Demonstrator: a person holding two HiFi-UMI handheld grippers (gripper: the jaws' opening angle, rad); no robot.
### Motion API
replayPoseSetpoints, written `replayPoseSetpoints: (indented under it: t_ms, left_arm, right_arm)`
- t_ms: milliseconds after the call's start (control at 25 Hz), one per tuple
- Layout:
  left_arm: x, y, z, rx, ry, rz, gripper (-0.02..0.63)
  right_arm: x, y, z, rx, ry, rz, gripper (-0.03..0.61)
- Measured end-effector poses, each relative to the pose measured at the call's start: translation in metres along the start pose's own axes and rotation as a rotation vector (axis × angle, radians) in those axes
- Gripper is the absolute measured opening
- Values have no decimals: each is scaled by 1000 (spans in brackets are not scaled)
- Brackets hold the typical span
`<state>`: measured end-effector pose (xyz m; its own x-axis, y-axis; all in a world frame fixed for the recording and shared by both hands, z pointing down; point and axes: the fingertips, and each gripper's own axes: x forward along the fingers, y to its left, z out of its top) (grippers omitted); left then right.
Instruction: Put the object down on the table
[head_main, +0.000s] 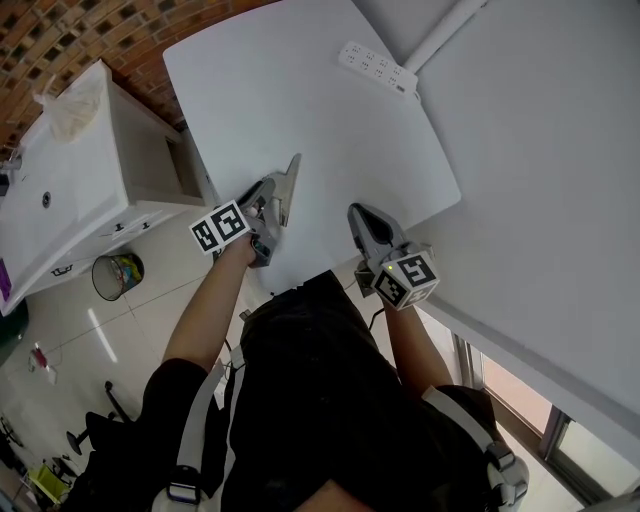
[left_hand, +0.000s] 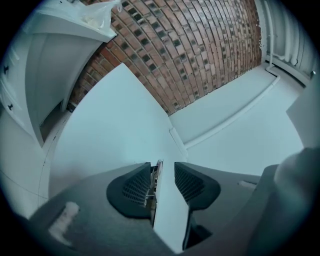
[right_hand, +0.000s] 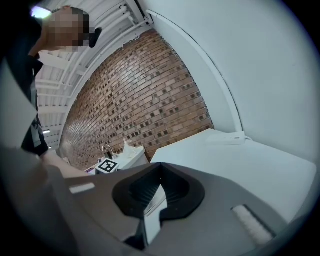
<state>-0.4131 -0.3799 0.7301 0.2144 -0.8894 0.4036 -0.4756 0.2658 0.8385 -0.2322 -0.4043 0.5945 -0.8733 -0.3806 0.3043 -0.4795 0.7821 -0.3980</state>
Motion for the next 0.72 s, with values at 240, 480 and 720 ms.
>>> replayPoseSetpoints:
  t_ms: [240, 480, 720]
  left_arm:
    - [-24, -3, 17, 18, -45, -28, 153]
    - [-57, -22, 26, 97, -62, -119, 152]
    - [-93, -18, 14, 70, -88, -176, 150]
  right_arm:
    - [2, 9, 7, -20, -34, 4, 3]
    - [-1, 32, 9, -40, -65, 6, 3]
    - [-8, 54, -21, -11, -30, 6, 3]
